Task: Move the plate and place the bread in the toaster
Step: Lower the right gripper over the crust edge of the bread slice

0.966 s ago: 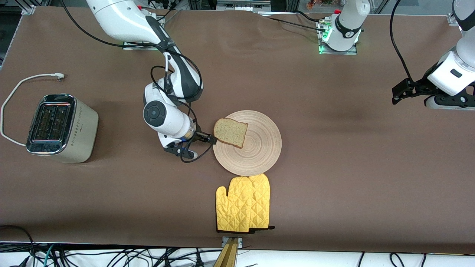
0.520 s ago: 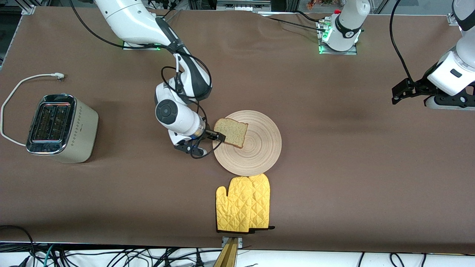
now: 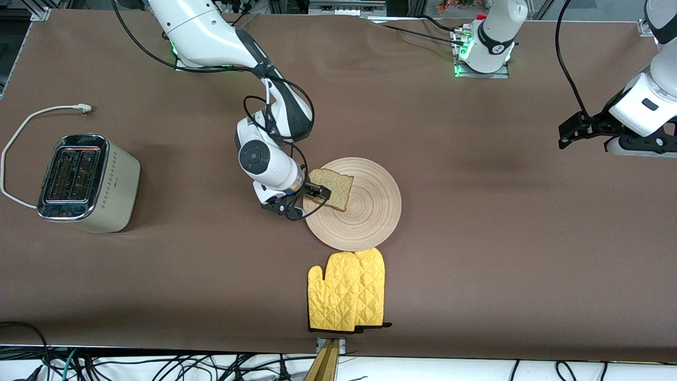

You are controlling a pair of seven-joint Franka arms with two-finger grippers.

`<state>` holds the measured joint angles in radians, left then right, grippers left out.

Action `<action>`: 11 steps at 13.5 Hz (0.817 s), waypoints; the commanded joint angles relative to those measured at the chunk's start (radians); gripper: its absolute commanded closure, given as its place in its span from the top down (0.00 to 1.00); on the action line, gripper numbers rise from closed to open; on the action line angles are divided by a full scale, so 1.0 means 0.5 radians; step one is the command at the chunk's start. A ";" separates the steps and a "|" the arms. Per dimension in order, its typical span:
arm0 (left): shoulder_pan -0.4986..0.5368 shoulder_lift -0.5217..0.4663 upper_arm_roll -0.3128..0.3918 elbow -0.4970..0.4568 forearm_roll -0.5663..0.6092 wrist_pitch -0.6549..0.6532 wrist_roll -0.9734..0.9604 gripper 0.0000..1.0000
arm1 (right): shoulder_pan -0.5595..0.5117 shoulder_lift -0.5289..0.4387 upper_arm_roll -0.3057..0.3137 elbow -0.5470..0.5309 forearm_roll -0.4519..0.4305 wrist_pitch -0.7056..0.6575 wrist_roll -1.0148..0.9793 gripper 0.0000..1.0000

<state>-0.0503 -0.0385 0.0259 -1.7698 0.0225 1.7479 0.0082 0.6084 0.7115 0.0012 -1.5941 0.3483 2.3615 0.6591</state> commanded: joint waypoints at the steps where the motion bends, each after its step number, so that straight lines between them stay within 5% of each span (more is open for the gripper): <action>1: 0.009 0.006 -0.009 0.036 0.029 -0.017 -0.007 1.00 | 0.026 -0.012 -0.012 0.013 0.034 -0.053 -0.005 1.00; 7: 0.009 0.006 -0.009 0.036 0.029 -0.020 -0.007 1.00 | 0.026 -0.045 -0.015 0.013 0.028 -0.237 -0.005 0.94; 11: 0.009 0.006 -0.009 0.036 0.029 -0.020 0.002 1.00 | 0.026 -0.058 -0.018 0.016 0.006 -0.317 -0.008 0.79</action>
<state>-0.0503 -0.0385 0.0259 -1.7698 0.0225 1.7479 0.0082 0.6135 0.7059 0.0009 -1.5821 0.3481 2.2374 0.6584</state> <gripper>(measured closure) 0.000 0.123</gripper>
